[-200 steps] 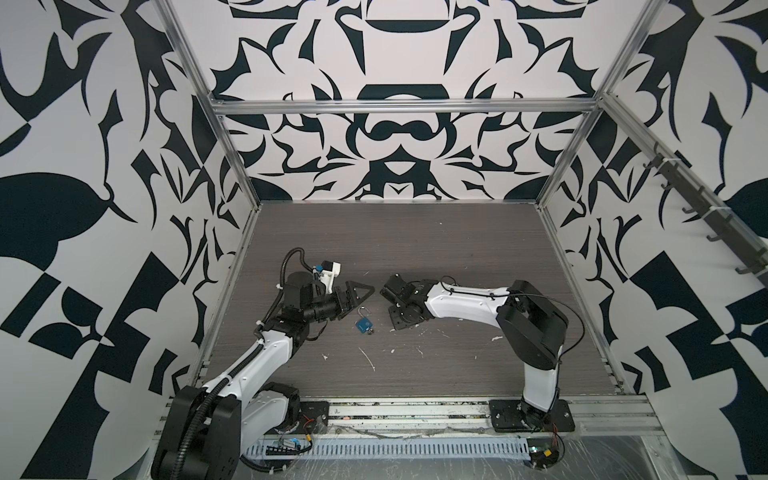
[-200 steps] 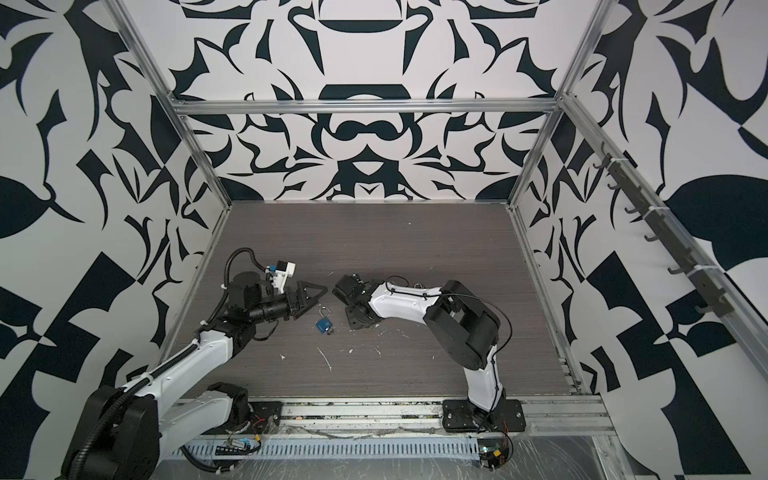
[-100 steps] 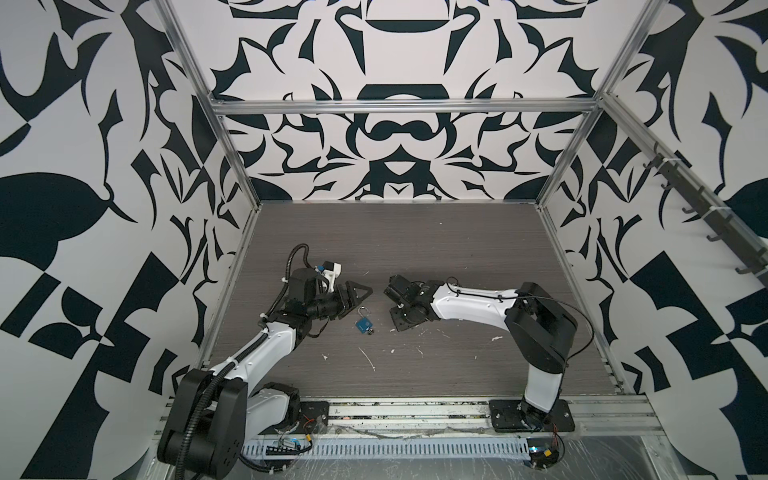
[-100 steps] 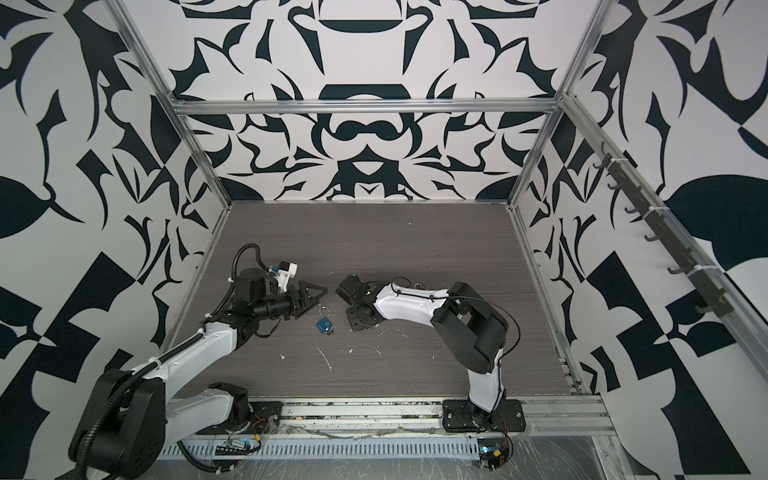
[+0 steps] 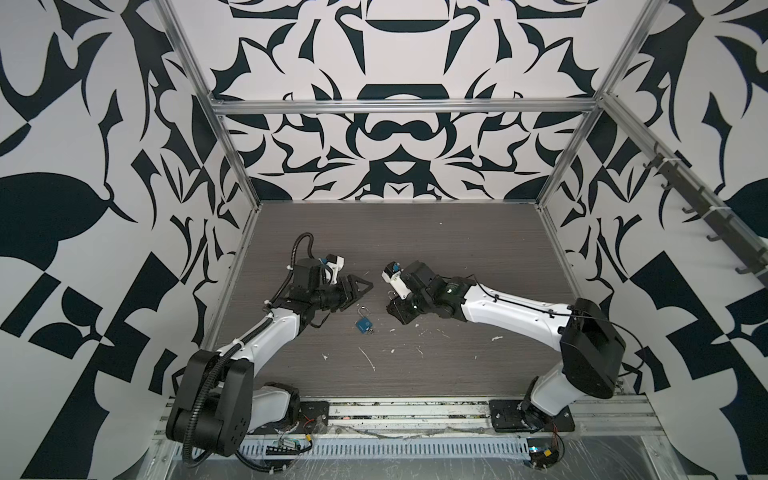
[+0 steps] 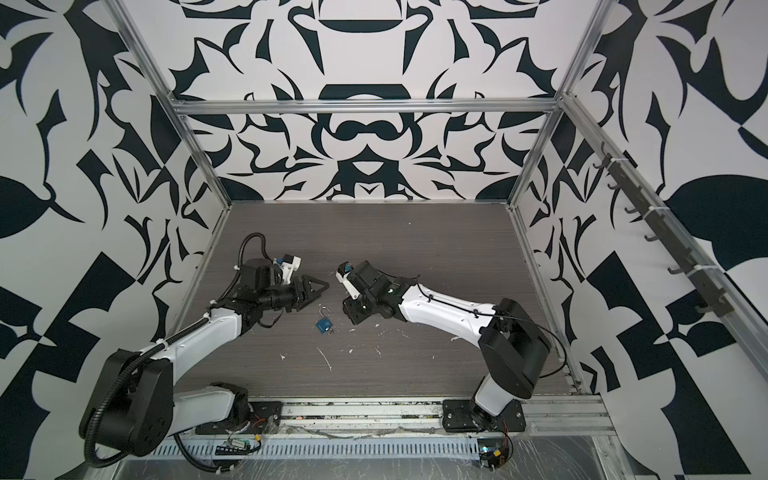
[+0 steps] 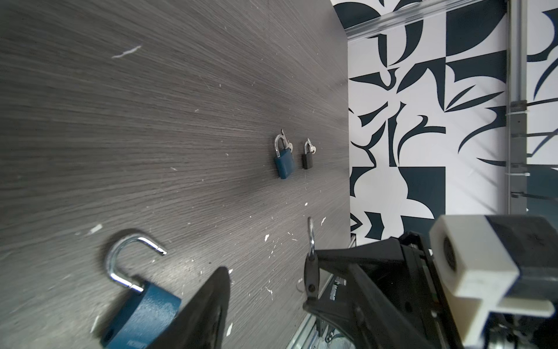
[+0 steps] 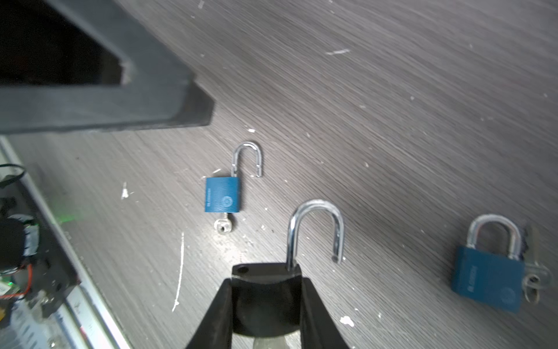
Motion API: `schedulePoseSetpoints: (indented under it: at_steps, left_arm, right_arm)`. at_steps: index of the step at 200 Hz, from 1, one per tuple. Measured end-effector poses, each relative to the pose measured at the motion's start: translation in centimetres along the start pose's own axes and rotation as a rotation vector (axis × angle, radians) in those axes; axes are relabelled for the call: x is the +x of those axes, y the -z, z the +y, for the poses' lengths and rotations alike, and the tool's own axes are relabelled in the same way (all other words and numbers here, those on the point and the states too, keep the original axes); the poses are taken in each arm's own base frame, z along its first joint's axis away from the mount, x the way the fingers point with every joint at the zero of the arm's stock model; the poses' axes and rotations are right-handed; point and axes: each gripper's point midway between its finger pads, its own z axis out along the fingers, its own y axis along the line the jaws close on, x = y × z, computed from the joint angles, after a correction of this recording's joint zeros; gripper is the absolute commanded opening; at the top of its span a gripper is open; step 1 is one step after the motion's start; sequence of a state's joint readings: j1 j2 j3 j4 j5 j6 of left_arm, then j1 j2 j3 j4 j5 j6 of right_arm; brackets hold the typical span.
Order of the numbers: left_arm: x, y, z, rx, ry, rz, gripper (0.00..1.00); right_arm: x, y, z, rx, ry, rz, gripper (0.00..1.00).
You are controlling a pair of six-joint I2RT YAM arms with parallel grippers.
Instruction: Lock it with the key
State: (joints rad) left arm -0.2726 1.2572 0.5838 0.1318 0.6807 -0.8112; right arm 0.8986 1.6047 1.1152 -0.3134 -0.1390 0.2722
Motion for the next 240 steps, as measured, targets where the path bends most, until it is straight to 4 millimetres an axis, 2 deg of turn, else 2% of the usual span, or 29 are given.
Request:
schedulePoseSetpoints:
  at_steps: [29, 77, 150, 182, 208, 232, 240]
  left_arm:
    - [0.0, -0.6, -1.2, 0.032, -0.023, 0.026, 0.6]
    - [1.8, -2.5, -1.2, 0.04, -0.014, 0.119, 0.57]
    - [2.9, -4.0, -2.7, 0.084, -0.033, 0.189, 0.43]
    - [3.5, -4.5, -3.1, 0.096, -0.043, 0.212, 0.32]
    - [3.7, -4.8, -3.0, 0.097, -0.035, 0.227, 0.18]
    - [3.7, -4.8, -3.4, 0.109, -0.034, 0.231, 0.0]
    - [3.6, -4.8, -3.5, 0.113, -0.04, 0.227, 0.0]
  right_arm:
    - [0.2, 0.0, 0.6, -0.031, 0.017, 0.008, 0.0]
    - [-0.9, 0.5, 1.5, -0.051, 0.036, -0.012, 0.0]
    - [-1.4, 1.0, 2.5, -0.063, 0.071, -0.015, 0.0]
    - [-2.0, 1.3, 3.0, -0.068, 0.085, -0.028, 0.0]
    - [-1.9, 1.4, 2.9, -0.061, 0.089, -0.021, 0.0]
    - [-1.7, 1.3, 2.7, -0.046, 0.092, -0.012, 0.0]
    - [-1.7, 1.3, 2.6, -0.035, 0.092, -0.015, 0.0]
